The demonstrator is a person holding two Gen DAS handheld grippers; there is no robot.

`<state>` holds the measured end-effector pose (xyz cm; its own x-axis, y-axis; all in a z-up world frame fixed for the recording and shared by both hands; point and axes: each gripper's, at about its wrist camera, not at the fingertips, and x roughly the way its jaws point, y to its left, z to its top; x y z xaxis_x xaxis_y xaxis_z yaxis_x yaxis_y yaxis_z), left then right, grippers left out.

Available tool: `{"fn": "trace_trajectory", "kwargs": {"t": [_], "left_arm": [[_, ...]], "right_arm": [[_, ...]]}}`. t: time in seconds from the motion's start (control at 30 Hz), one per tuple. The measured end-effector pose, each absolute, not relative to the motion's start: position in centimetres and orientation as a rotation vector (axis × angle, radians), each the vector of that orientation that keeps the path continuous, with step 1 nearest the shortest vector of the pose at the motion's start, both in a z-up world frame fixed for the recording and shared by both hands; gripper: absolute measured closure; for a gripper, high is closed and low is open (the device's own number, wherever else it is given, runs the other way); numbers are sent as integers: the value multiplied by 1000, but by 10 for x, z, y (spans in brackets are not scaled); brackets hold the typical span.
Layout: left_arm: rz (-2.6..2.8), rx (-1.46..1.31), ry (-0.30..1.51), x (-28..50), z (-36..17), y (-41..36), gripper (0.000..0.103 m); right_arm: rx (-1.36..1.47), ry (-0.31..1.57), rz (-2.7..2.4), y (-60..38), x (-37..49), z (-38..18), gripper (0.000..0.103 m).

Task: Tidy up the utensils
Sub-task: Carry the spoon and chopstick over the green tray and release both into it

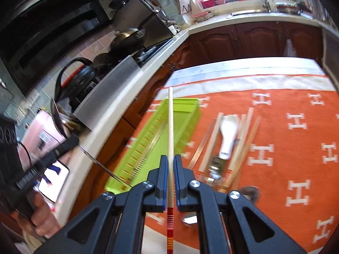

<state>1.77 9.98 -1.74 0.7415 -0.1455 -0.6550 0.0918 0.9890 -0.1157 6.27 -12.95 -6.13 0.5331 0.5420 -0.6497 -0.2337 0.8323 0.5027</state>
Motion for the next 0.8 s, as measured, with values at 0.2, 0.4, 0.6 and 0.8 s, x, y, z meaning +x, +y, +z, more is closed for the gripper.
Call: {"fn": "trace_trajectory", "kwargs": {"t": [0.2, 0.4, 0.6, 0.8], "left_arm": [[-103, 35, 805, 46, -41, 101, 98], [-114, 69, 883, 71, -76, 95, 98], [-94, 18, 872, 83, -78, 104, 88], [-54, -54, 879, 95, -81, 120, 81]], "right_arm": [[494, 919, 503, -86, 95, -58, 97], [588, 966, 463, -63, 126, -79, 97], [680, 1037, 381, -64, 149, -111, 97], [699, 1095, 344, -62, 154, -132, 94]]}}
